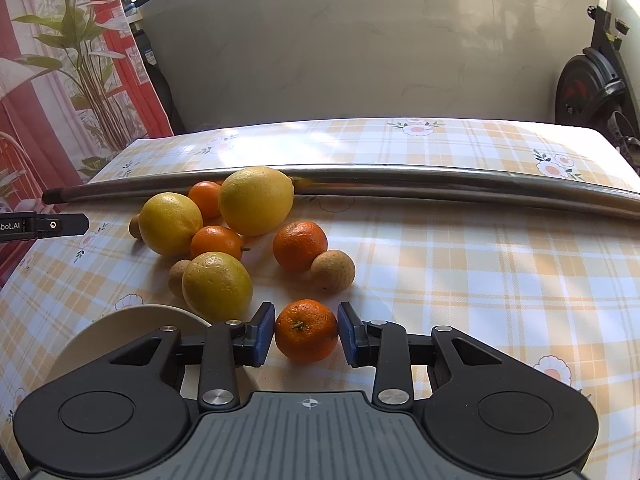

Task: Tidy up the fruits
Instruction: 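Grasp a brown kiwi with the left tool while the right tool grasps a mandarin, then carry kiwi and mandarin over the white plate and open both tools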

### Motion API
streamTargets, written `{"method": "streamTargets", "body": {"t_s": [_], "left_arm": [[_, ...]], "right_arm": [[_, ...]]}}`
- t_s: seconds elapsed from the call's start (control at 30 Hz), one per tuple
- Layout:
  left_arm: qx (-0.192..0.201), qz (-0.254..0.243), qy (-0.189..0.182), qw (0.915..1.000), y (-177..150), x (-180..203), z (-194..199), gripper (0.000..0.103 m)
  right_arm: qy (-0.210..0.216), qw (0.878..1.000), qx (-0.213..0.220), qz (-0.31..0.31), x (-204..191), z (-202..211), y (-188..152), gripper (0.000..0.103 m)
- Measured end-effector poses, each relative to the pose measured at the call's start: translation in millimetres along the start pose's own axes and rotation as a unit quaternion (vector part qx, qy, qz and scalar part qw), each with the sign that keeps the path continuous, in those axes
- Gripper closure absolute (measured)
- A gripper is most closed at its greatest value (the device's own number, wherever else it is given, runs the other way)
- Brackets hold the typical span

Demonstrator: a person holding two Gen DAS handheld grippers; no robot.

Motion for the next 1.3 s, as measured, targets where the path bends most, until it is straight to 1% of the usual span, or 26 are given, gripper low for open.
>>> {"method": "streamTargets", "body": {"t_s": [0.13,0.27,0.47,0.57,0.67,0.73,0.77,0.93,1.07,1.23,1.3], "left_arm": [[0.008,0.006,-0.004,0.9999,3,0,-19,0.055],[0.009,0.039,-0.012,0.9991,5,-3,-35,0.056],[-0.006,0.071,-0.006,0.9975,3,-13,-55,0.060],[-0.002,0.079,-0.022,0.9966,2,-16,-58,0.062],[-0.006,0.075,-0.031,0.9967,0,-15,-61,0.064],[-0.009,0.066,-0.033,0.9972,-1,-12,-63,0.073],[-0.012,0.062,-0.032,0.9975,-2,-10,-64,0.076],[-0.015,0.048,-0.027,0.9984,-3,-6,-63,0.076],[-0.011,0.040,-0.027,0.9988,-5,-4,-51,0.076],[-0.005,0.003,-0.034,0.9994,-8,6,-18,0.076],[-0.004,-0.008,-0.043,0.9990,-12,11,-4,0.076]], "right_arm": [[-0.007,1.000,0.017,-0.001,3,11,-4,0.071],[-0.012,1.000,0.027,-0.001,6,19,-6,0.071],[-0.009,0.999,0.029,-0.010,8,24,-8,0.071],[-0.007,0.999,0.028,-0.013,9,25,-9,0.071],[-0.006,1.000,0.026,-0.014,9,26,-11,0.071],[-0.005,1.000,0.025,-0.015,9,26,-11,0.071],[-0.005,1.000,0.025,-0.016,9,26,-11,0.071],[-0.005,0.999,0.027,-0.018,10,30,-13,0.071],[-0.005,0.999,0.029,-0.018,10,33,-14,0.071],[0.001,0.999,0.036,-0.018,8,43,-15,0.071],[0.006,0.999,0.038,-0.018,7,47,-16,0.071]]}}
Point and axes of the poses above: each gripper's, at about its wrist camera, not at the fingertips, and z roughly against the way its jaws point, x to its right, y to its top, the point moved 1 cm from there along -z, roughly the way its jaws point, and after that the axes turned 12 degrees about -y, right-handed, at the moved point
